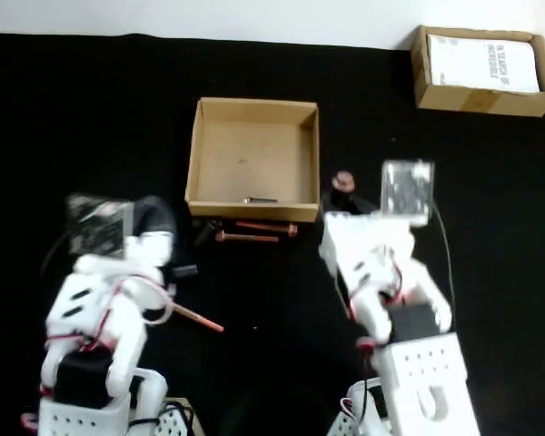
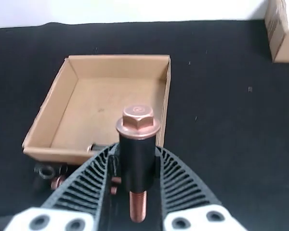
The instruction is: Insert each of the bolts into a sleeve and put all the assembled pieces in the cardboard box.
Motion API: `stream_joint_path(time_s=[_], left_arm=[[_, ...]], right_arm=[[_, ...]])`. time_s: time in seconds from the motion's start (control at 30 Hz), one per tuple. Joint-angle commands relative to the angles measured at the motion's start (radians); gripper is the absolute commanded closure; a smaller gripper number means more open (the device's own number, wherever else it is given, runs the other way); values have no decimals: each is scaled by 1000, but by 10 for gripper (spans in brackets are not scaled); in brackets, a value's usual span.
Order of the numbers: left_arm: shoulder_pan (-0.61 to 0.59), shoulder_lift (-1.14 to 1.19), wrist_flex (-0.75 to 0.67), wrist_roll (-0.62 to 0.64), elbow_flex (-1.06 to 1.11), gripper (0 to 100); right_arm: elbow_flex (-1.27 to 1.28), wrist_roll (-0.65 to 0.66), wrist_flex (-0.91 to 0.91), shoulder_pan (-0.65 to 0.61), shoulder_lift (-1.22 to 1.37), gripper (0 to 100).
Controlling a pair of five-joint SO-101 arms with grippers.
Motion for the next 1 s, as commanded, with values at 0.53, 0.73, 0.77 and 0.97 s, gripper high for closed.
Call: stream_joint_path(time_s=[0.53,0.73,0.77,0.97], left_arm=[[-456,-140,-14,143,410,991],[-453,-140,127,315,410,989],[-452,-140,126,315,410,988],[-432,-140,124,315,410,988]], right_arm=[[-883,689,2,-174,1067,991],[-1004,804,2,-174,1267,991],[-1010,810,2,-174,1288,987],[-1009,835,2,-209,1360,894]])
